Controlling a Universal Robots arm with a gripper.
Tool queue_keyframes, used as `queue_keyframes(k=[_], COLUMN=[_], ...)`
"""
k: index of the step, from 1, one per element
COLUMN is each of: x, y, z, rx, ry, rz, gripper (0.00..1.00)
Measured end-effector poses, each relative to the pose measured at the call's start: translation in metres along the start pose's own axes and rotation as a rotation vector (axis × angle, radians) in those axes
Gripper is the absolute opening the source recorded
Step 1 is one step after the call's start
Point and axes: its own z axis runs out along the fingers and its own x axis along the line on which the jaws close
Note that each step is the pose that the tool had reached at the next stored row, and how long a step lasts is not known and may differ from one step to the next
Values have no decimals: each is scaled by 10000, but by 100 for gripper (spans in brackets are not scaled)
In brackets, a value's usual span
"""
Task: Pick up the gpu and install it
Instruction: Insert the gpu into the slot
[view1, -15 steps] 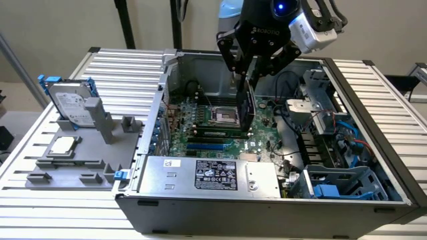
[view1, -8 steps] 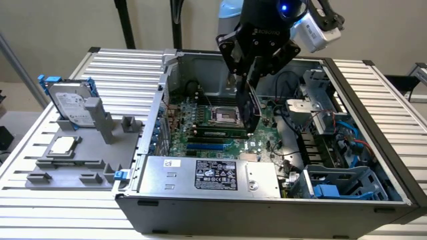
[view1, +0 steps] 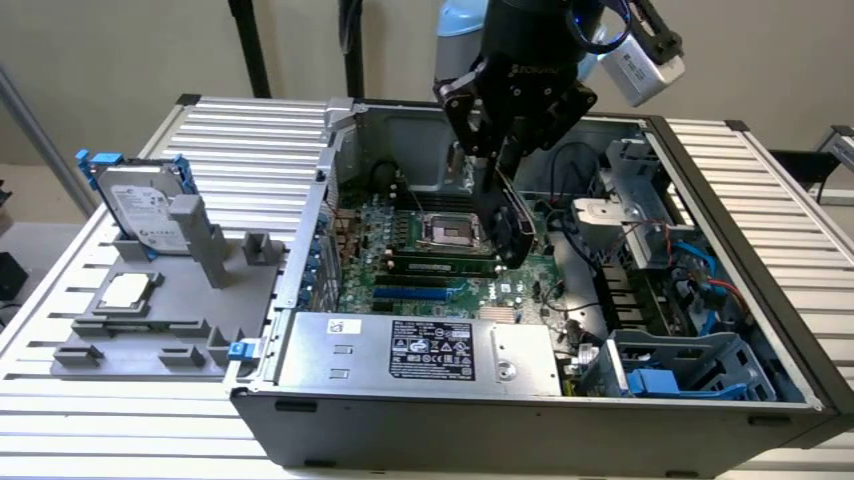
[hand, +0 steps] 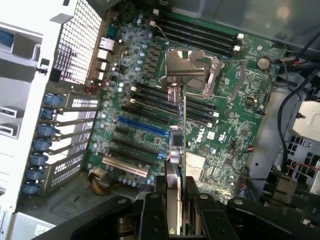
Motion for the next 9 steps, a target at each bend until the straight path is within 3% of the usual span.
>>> queue_keyframes(k=[9], x=[-4], y=[0], z=[53], rx=[69], ry=[-125], rz=[-1593], gripper=[27])
